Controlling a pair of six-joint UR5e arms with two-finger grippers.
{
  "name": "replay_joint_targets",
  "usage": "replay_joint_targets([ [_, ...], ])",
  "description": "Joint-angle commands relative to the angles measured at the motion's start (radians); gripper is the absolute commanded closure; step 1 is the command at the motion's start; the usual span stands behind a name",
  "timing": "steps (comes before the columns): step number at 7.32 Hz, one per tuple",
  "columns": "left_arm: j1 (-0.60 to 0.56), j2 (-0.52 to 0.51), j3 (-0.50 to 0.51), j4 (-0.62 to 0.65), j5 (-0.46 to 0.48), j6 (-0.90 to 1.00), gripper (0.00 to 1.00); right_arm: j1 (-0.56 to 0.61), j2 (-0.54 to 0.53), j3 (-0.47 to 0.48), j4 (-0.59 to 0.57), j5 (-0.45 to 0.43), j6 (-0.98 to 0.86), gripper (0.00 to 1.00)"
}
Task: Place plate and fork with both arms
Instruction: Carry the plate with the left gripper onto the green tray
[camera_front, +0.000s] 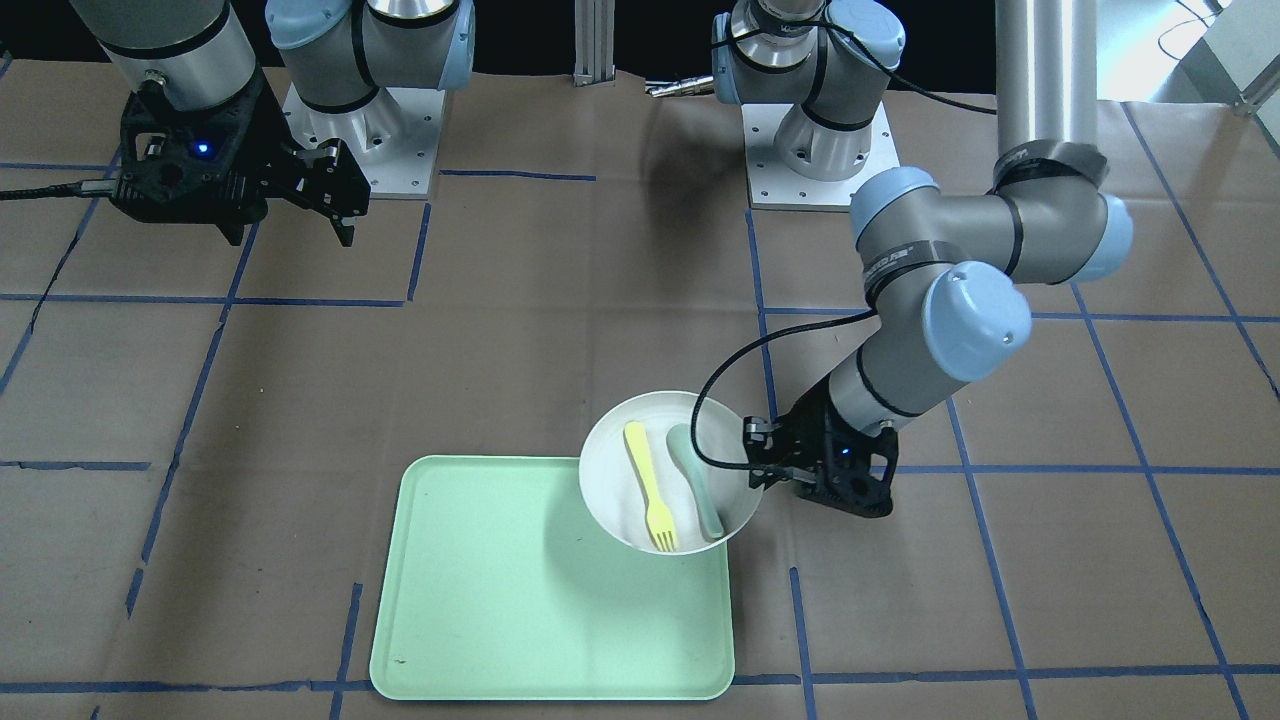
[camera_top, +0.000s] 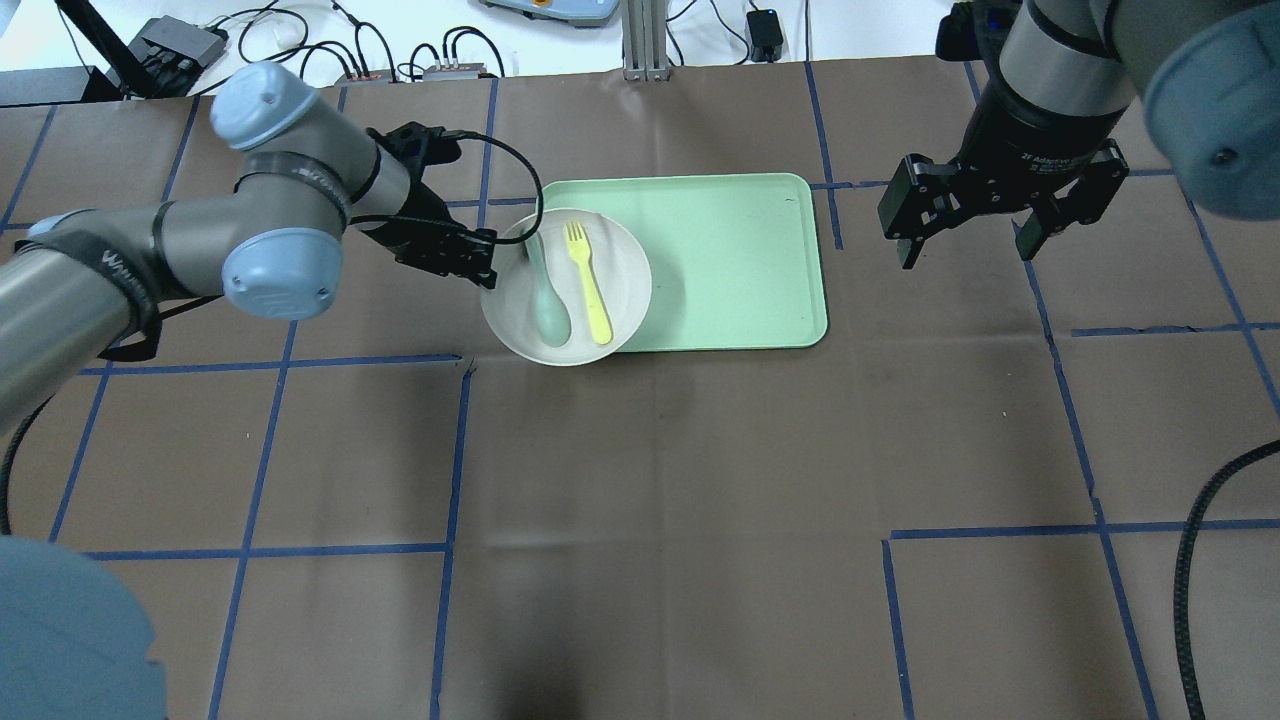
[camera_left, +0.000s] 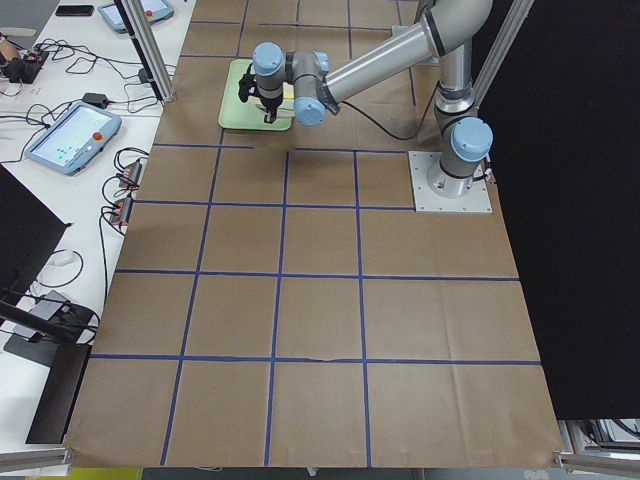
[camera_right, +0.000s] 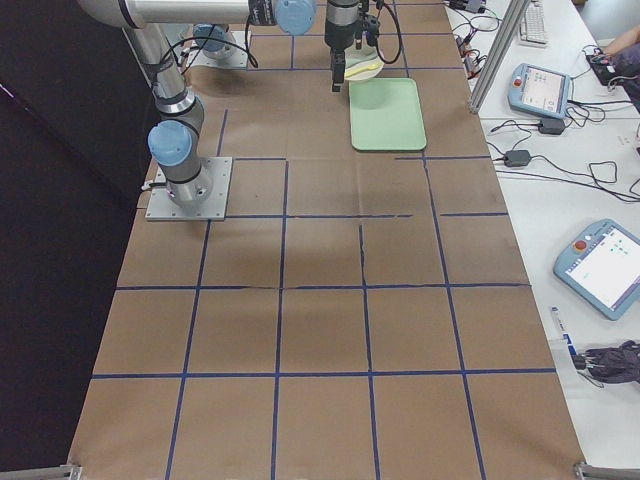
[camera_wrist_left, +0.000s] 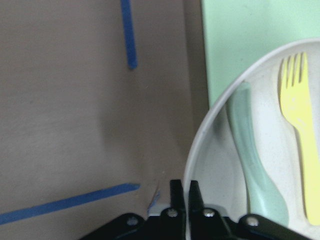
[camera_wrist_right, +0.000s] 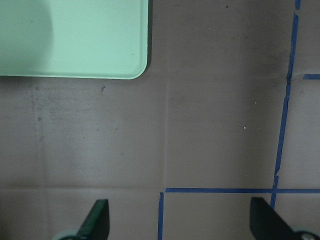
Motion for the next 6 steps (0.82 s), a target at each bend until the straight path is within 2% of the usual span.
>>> replay_joint_targets([
  [1,-0.115,-0.175,0.176,-0.009,0.008,-0.034,0.99,0.000,0.000,0.000,0.000,0.000,0.000,0.00],
  [3,-0.143,-0.251,0.262,-0.008,0.005,-0.078,0.99,0.000,0.000,0.000,0.000,0.002,0.000,0.00],
  [6,-0.140,-0.285,0.304,0.000,0.006,-0.085,0.95,0.000,0.000,0.000,0.000,0.000,-0.001,0.00],
])
